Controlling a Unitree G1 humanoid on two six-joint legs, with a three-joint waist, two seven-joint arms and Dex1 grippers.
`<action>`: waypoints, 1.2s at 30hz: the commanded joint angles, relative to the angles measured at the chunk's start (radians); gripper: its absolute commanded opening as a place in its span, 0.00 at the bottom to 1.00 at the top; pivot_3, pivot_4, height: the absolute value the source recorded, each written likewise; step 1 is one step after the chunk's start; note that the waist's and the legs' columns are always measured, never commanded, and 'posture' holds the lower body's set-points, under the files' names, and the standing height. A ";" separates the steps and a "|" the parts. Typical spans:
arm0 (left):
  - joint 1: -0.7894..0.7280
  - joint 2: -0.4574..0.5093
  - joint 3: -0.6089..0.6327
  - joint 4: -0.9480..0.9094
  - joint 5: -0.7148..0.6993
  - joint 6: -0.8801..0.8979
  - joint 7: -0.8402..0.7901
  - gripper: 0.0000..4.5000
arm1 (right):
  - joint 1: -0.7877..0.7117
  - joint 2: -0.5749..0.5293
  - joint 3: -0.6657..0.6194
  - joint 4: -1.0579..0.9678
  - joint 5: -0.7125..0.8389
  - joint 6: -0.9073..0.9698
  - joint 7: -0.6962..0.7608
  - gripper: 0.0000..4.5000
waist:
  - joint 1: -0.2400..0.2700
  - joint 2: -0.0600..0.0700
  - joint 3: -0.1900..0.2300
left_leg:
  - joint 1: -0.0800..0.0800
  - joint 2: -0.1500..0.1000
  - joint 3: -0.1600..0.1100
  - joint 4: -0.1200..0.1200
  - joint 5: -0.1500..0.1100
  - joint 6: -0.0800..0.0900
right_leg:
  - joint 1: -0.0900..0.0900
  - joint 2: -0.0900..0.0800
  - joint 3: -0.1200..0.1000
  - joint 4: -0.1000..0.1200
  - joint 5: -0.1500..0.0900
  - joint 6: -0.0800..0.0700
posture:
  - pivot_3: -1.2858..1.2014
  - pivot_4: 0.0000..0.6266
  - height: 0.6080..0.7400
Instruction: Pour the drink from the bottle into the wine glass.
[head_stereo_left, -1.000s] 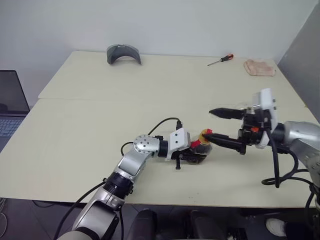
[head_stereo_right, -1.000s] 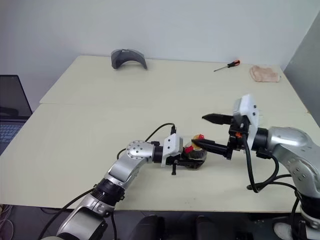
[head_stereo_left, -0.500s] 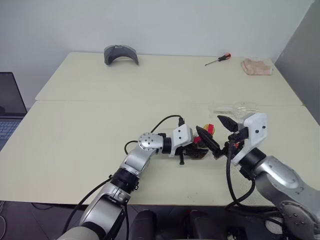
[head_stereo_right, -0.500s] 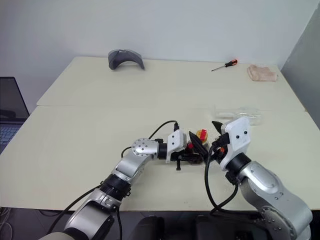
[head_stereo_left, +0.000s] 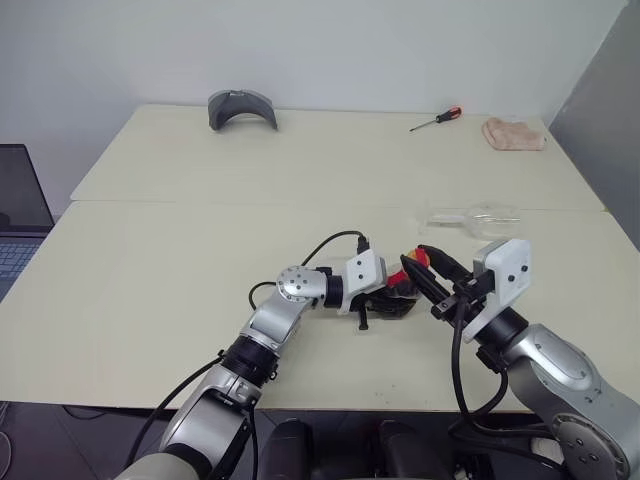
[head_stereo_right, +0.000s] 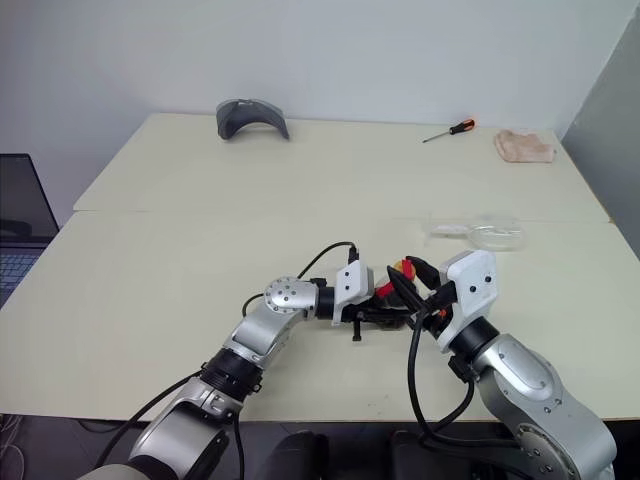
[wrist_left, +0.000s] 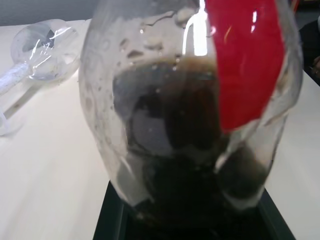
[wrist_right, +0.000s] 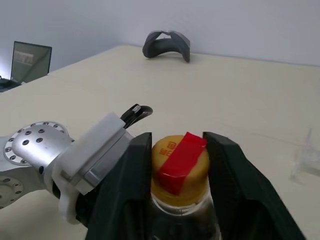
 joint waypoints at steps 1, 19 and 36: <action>-0.022 -0.012 0.021 -0.034 -0.015 -0.013 0.004 0.21 | -0.004 -0.005 -0.025 -0.012 -0.003 -0.012 0.011 0.27 | 0.000 0.000 0.000 | 0.000 0.000 0.000 0.000 0.000 0.000 | 0.000 0.000 0.000 0.000 0.000 0.000 | 0.52 0.24 1.00; -0.001 -0.001 -0.005 -0.091 -0.011 -0.038 -0.022 0.21 | -0.385 -0.472 -0.042 0.519 0.147 -0.028 0.824 0.35 | 0.001 0.000 0.001 | 0.001 0.002 -0.001 0.000 0.000 0.001 | 0.001 0.003 0.000 -0.001 0.002 -0.004 | 0.52 0.24 1.00; -0.018 -0.007 0.018 -0.019 0.000 -0.067 0.018 0.21 | -0.175 -0.188 -0.205 0.002 0.363 0.088 0.136 1.00 | 0.002 0.000 0.000 | 0.000 0.001 -0.001 0.001 0.000 0.000 | 0.001 0.001 0.000 0.000 0.002 -0.004 | 0.52 0.24 1.00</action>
